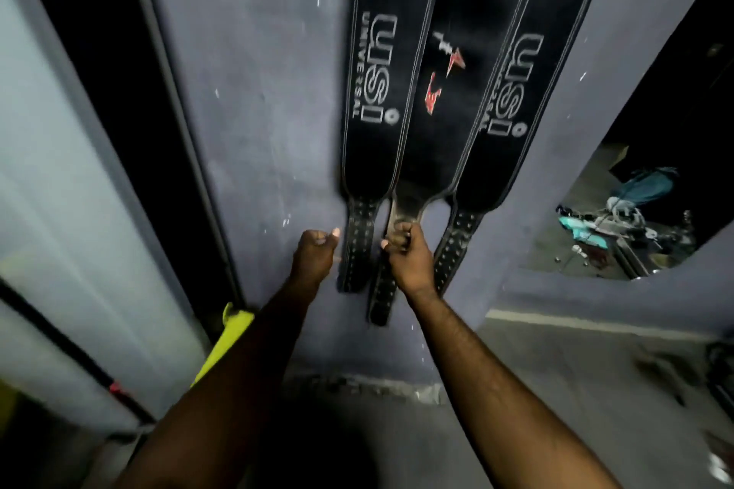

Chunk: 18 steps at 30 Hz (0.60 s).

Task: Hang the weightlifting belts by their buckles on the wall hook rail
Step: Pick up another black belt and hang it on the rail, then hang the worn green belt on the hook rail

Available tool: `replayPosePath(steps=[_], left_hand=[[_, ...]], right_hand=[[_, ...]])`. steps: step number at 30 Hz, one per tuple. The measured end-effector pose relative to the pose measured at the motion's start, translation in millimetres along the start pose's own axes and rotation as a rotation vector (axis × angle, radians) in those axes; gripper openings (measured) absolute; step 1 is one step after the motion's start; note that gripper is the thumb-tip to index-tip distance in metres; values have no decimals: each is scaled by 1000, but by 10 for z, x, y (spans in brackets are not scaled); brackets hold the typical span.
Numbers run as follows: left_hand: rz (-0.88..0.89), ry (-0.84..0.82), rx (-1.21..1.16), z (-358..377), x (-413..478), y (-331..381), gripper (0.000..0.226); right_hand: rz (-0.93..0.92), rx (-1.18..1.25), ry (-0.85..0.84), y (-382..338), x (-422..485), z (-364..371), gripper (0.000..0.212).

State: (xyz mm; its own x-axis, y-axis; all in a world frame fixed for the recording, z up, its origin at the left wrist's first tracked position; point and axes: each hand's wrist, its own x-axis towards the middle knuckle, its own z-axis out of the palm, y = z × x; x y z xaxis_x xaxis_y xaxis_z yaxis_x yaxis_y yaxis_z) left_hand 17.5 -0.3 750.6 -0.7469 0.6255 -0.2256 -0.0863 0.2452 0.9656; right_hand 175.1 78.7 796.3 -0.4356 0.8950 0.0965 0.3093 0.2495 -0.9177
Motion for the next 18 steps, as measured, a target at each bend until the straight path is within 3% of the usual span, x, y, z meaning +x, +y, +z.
replayPosePath(steps=[3,7,10,12,14,18], left_hand=[[-105,-60,-100,22,-584,-220,24],[-307,-144,-126,-13,-959,-885,20],[-462,-76,-142,-22,-1427,-1471,15],[-555,-65,-137,-52,-1756,-1892,15],[-654,-91,-140,-183,-2070,-2442,16],[-865,-2,-271,-484,-2627,-3420,18]], right_hand=[[138,123,-85,298,-379,55,15],[330,167,-196,686,-902,79,12],[437,178,-328,1078,-1334,149,5],[521,215,-399,1374,-1652,231,14],[575,183,-471,1741,-1985,314,26],[633,3,-652,2469,-2579,555,16]])
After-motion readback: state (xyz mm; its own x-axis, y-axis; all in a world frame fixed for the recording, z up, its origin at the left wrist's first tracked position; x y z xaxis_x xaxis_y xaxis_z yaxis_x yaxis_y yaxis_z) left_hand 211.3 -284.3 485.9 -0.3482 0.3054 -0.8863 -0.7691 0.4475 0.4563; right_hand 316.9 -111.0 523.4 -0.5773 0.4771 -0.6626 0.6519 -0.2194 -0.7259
